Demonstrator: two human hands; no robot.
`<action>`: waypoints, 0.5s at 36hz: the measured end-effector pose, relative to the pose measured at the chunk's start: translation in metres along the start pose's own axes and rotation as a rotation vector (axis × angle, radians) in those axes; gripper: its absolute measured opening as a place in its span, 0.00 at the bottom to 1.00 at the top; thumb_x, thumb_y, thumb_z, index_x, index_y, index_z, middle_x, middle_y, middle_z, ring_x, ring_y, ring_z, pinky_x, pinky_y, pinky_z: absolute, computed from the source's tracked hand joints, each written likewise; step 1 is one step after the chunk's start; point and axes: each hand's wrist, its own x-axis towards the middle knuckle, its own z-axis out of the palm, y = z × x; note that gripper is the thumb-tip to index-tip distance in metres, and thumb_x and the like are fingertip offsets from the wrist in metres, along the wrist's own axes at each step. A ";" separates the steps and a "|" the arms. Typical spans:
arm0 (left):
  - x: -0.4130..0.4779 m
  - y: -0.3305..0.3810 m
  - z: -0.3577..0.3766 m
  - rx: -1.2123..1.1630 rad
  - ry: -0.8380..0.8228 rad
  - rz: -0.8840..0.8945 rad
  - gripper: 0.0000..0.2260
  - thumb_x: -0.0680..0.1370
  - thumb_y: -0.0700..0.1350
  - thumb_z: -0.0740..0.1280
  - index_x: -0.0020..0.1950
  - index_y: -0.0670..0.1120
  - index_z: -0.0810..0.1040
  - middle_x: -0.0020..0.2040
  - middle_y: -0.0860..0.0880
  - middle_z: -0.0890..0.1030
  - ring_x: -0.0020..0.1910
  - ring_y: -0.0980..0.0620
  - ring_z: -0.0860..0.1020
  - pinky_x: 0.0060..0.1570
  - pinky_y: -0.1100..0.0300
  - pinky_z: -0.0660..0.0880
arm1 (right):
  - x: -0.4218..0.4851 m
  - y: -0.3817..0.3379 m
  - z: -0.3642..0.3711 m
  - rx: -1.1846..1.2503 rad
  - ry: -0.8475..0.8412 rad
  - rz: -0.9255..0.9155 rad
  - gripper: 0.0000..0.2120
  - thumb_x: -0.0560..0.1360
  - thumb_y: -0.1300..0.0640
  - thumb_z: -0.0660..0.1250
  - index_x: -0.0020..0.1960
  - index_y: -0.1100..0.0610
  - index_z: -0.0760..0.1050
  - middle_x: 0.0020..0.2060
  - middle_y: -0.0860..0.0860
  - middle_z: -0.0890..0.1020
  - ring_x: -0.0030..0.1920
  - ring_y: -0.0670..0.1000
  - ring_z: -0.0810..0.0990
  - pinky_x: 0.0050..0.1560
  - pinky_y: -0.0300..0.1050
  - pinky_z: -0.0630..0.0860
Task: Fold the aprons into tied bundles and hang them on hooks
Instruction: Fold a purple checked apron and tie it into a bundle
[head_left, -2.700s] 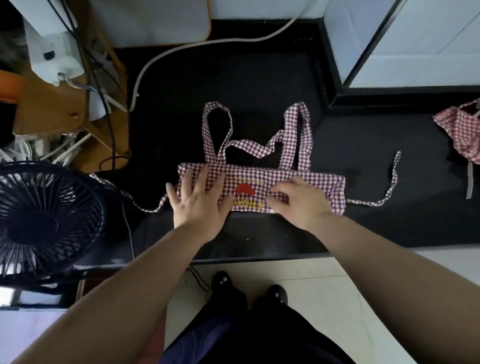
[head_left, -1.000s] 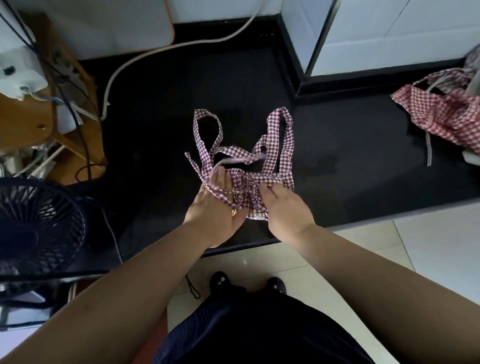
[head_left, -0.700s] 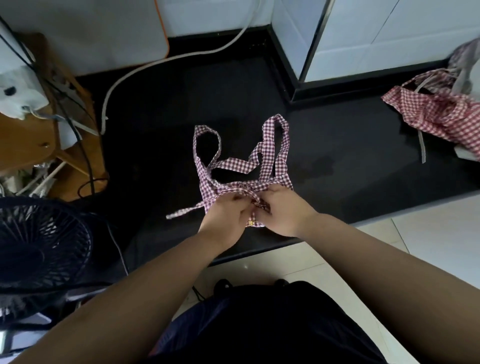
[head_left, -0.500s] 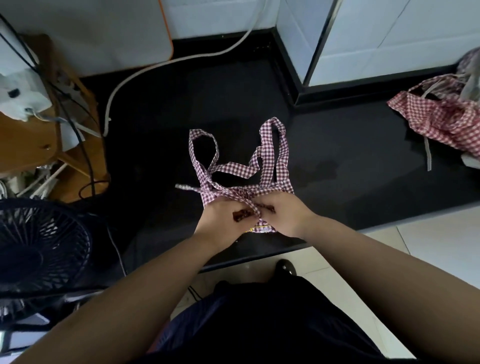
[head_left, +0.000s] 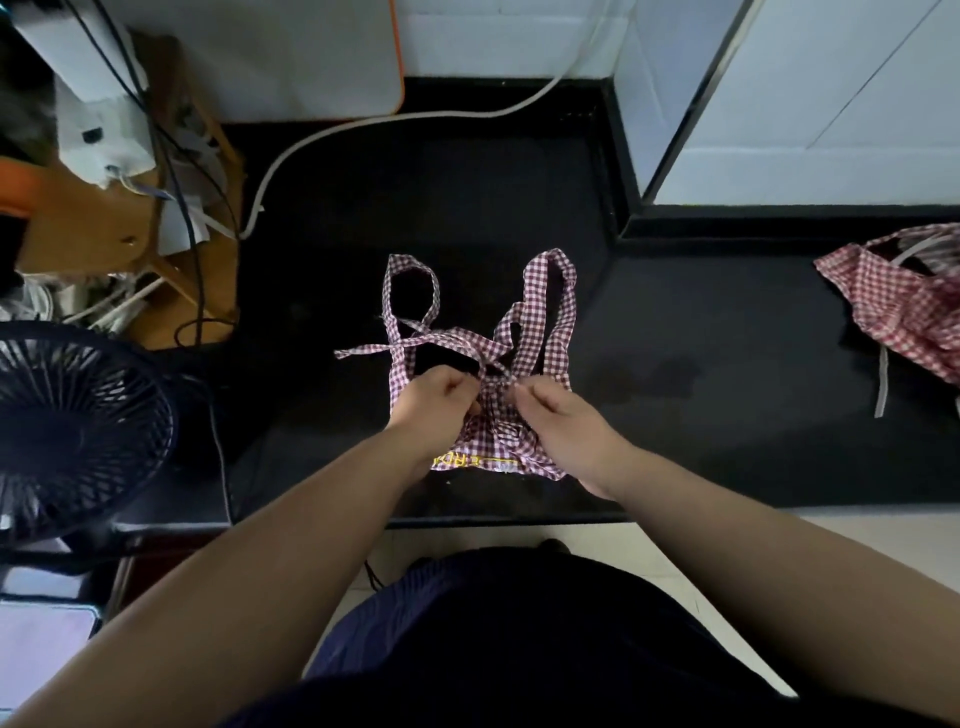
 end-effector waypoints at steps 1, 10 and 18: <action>0.000 0.000 0.001 0.000 -0.007 0.002 0.07 0.79 0.48 0.65 0.45 0.47 0.80 0.40 0.52 0.80 0.37 0.54 0.76 0.38 0.61 0.73 | -0.001 -0.001 0.002 -0.083 -0.030 -0.060 0.12 0.82 0.56 0.57 0.43 0.60 0.72 0.34 0.52 0.70 0.33 0.40 0.69 0.37 0.34 0.66; -0.008 -0.004 -0.012 0.030 -0.181 0.009 0.06 0.76 0.44 0.69 0.43 0.51 0.85 0.48 0.48 0.84 0.53 0.49 0.81 0.57 0.54 0.76 | 0.004 -0.005 0.005 -0.434 -0.145 -0.130 0.19 0.81 0.57 0.58 0.31 0.50 0.65 0.27 0.48 0.67 0.29 0.47 0.65 0.29 0.38 0.61; -0.013 -0.008 -0.017 -0.215 -0.244 0.037 0.04 0.77 0.44 0.69 0.47 0.49 0.84 0.46 0.53 0.85 0.47 0.59 0.81 0.47 0.70 0.75 | 0.002 -0.016 0.005 -0.328 -0.138 0.081 0.17 0.81 0.53 0.57 0.46 0.66 0.75 0.40 0.58 0.78 0.42 0.55 0.75 0.44 0.42 0.71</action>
